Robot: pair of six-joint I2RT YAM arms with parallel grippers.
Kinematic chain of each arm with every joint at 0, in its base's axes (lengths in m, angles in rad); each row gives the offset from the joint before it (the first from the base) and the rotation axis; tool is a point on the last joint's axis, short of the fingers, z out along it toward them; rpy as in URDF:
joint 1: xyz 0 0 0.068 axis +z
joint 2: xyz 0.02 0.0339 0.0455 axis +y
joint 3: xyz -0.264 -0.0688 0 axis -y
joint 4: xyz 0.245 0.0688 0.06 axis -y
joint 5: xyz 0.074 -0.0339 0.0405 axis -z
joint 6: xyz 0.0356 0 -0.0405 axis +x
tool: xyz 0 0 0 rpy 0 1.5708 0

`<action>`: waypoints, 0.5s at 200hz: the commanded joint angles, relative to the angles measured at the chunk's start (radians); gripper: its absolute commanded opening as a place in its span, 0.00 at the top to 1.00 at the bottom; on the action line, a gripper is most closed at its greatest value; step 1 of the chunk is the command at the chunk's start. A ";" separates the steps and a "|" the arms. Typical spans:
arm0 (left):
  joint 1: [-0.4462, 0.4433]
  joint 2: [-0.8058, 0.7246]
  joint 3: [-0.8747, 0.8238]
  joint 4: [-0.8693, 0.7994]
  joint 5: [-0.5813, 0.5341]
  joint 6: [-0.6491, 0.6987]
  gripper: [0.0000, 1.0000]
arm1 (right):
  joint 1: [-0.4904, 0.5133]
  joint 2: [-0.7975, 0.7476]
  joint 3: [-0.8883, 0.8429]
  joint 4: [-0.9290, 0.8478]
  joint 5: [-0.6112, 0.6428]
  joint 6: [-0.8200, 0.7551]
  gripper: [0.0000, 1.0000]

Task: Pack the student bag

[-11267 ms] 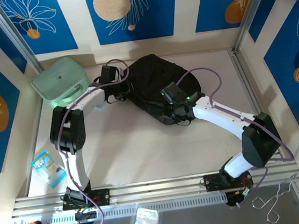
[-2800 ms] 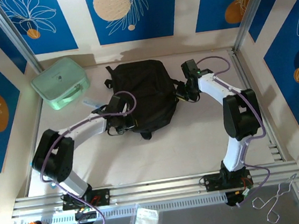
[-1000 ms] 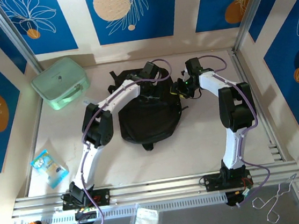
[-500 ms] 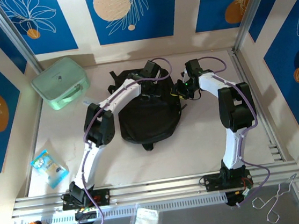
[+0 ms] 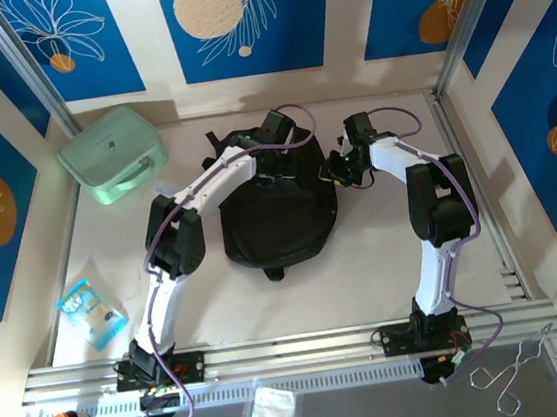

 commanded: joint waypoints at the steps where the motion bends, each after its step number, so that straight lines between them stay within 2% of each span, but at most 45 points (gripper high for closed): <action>1: 0.004 -0.059 -0.029 0.015 -0.076 -0.007 1.00 | 0.002 -0.021 -0.034 -0.049 0.045 0.002 0.77; 36: 0.004 -0.070 -0.046 -0.018 -0.175 -0.011 1.00 | 0.002 -0.016 -0.035 -0.058 0.066 0.006 0.85; 65: 0.016 -0.077 -0.057 -0.077 -0.283 -0.009 1.00 | 0.000 -0.009 -0.026 -0.082 0.139 0.015 0.90; 100: 0.056 -0.176 -0.186 -0.070 -0.344 -0.001 1.00 | -0.013 0.006 0.015 -0.121 0.245 0.000 0.92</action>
